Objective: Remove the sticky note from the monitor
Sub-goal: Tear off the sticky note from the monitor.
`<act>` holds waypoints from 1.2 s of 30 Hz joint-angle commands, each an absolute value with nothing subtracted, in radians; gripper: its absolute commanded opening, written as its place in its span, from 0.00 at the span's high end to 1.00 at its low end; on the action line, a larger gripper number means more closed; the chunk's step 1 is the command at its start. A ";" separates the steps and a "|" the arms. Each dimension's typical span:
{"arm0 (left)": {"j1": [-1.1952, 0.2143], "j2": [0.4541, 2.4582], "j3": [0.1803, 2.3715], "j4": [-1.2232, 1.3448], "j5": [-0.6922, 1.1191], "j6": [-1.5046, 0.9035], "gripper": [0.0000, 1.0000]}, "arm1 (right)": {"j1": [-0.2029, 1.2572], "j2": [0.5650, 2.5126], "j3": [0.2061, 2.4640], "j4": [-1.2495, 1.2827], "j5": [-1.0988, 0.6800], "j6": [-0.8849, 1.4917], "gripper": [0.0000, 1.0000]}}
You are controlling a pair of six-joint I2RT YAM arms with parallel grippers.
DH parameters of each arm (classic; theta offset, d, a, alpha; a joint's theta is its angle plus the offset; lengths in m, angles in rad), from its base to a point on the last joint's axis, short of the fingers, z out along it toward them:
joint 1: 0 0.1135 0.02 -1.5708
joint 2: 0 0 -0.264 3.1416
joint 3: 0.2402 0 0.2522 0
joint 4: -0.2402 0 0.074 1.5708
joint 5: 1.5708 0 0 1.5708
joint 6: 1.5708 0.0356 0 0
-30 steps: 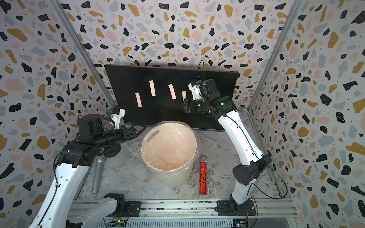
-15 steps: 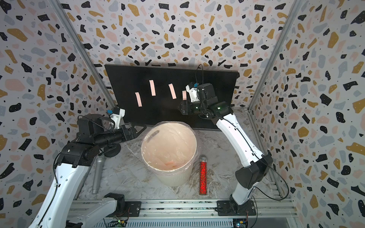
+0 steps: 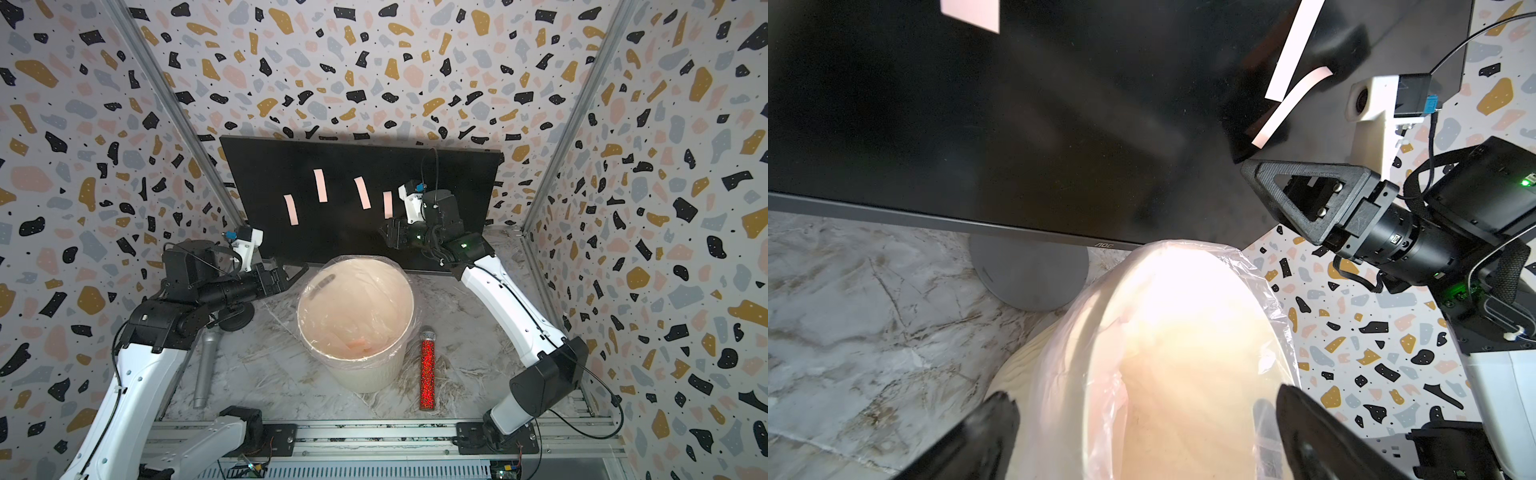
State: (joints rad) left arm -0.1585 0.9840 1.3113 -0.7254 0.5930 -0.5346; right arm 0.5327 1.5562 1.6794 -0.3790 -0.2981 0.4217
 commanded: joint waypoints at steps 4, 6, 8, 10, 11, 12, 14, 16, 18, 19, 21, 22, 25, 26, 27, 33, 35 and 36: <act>-0.163 0.974 1.309 -0.687 0.598 -0.517 0.01 | 0.523 1.508 1.607 -0.153 -0.251 0.395 0.41; -0.162 0.973 1.308 -0.687 0.598 -0.515 0.01 | 0.523 1.509 1.597 -0.120 -0.249 0.390 0.41; -0.163 0.973 1.308 -0.687 0.597 -0.513 0.01 | 0.523 1.512 1.596 -0.101 -0.247 0.388 0.42; -0.163 0.971 1.309 -0.687 0.597 -0.512 0.01 | 0.523 1.517 1.598 -0.082 -0.245 0.391 0.42; -0.163 0.972 1.310 -0.685 0.597 -0.511 0.01 | 0.523 1.519 1.598 -0.072 -0.245 0.393 0.42; -0.163 0.973 1.310 -0.685 0.597 -0.510 0.01 | 0.523 1.522 1.601 -0.065 -0.245 0.395 0.42; -0.163 0.974 1.310 -0.685 0.597 -0.510 0.01 | 0.523 1.528 1.606 -0.053 -0.248 0.400 0.42; -0.163 0.973 1.313 -0.686 0.597 -0.509 0.00 | 0.523 1.534 1.615 -0.052 -0.250 0.403 0.43; -0.163 0.971 1.313 -0.686 0.597 -0.507 0.01 | 0.523 1.535 1.617 -0.052 -0.249 0.405 0.44; -0.163 0.972 1.314 -0.687 0.597 -0.507 0.01 | 0.523 1.536 1.617 -0.052 -0.249 0.406 0.45; -0.163 0.972 1.315 -0.687 0.597 -0.506 0.01 | 0.523 1.534 1.618 -0.054 -0.249 0.406 0.47; -0.163 0.973 1.315 -0.687 0.597 -0.506 0.01 | 0.523 1.534 1.617 -0.054 -0.249 0.406 0.49; -0.163 0.975 1.316 -0.685 0.598 -0.508 0.01 | 0.523 1.537 1.625 -0.061 -0.250 0.408 0.57; -0.163 0.976 1.317 -0.685 0.598 -0.508 0.01 | 0.523 1.539 1.628 -0.064 -0.251 0.409 0.60; -0.162 0.976 1.317 -0.686 0.598 -0.509 0.01 | 0.523 1.541 1.633 -0.069 -0.252 0.409 0.64; -0.163 0.976 1.324 -0.687 0.598 -0.509 0.01 | 0.523 1.555 1.656 -0.100 -0.246 0.413 0.87; -0.163 0.977 1.326 -0.690 0.598 -0.508 0.00 | 0.523 1.555 1.658 -0.102 -0.248 0.414 0.93; -0.163 0.977 1.327 -0.689 0.598 -0.509 0.01 | 0.523 1.554 1.659 -0.105 -0.250 0.414 0.95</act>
State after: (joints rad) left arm -0.1585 0.9836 1.3113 -0.7254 0.5930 -0.5331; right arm 0.5301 1.5604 1.6115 -0.1040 -0.2722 0.4156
